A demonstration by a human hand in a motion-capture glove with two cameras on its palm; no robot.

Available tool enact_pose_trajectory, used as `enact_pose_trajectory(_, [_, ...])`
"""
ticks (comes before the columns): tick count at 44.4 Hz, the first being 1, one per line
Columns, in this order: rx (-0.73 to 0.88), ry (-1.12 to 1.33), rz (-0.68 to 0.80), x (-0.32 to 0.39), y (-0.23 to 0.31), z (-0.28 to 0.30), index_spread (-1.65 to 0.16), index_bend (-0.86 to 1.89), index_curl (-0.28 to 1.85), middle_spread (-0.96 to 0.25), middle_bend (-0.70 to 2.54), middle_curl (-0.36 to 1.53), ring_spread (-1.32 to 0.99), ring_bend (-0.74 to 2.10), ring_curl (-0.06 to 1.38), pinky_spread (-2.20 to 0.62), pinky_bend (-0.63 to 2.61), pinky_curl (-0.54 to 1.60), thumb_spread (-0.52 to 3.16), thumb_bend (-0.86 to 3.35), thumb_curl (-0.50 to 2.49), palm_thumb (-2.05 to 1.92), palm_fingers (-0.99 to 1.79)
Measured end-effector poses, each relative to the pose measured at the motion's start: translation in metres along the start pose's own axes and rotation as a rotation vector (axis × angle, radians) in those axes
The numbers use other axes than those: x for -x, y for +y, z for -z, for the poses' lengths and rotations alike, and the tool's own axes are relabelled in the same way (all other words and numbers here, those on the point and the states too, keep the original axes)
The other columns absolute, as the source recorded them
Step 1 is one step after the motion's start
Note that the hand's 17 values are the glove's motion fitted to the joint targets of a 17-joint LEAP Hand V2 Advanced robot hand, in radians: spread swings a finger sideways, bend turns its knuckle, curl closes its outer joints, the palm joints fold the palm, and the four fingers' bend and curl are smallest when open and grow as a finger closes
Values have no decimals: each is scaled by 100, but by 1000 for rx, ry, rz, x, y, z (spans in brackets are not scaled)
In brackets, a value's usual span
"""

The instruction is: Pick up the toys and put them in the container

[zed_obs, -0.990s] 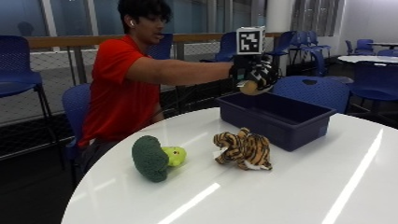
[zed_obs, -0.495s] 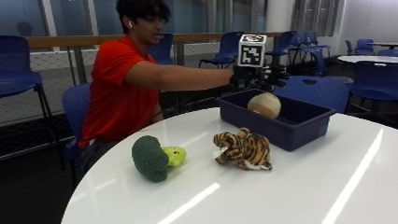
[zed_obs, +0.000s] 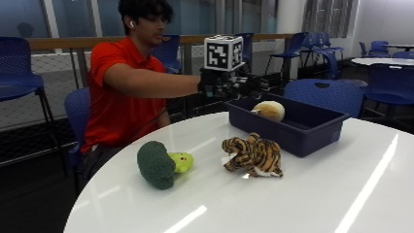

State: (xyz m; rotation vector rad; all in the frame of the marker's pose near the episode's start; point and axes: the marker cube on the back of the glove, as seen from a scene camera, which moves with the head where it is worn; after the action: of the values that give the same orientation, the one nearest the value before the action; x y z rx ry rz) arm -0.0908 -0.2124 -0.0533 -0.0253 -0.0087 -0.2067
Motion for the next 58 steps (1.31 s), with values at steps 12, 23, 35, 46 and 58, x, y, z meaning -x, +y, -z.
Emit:
enact_pose_trajectory(12, [17,-3,-210,-125,57,-9,-33,12,20,-8,14,35,-3,26,36,10,72,30,110,-4,38,-3,-19])
enact_pose_trajectory(23, [74,3,-358,-202,104,-38,-32,9,18,-7,12,30,-2,19,35,12,92,35,107,-4,34,-3,-16])
enact_pose_trajectory(35, [94,-13,-403,-232,117,-71,-32,10,16,-6,13,28,0,19,35,14,103,39,104,-5,31,-5,-18])
enact_pose_trajectory(46, [186,-4,-402,-232,108,-104,-33,12,16,-6,12,25,1,18,34,14,112,40,100,-6,28,-6,-16])
enact_pose_trajectory(58, [211,24,-437,-243,116,-132,-37,22,21,-5,9,21,2,24,34,10,121,41,104,-3,27,-2,-4])
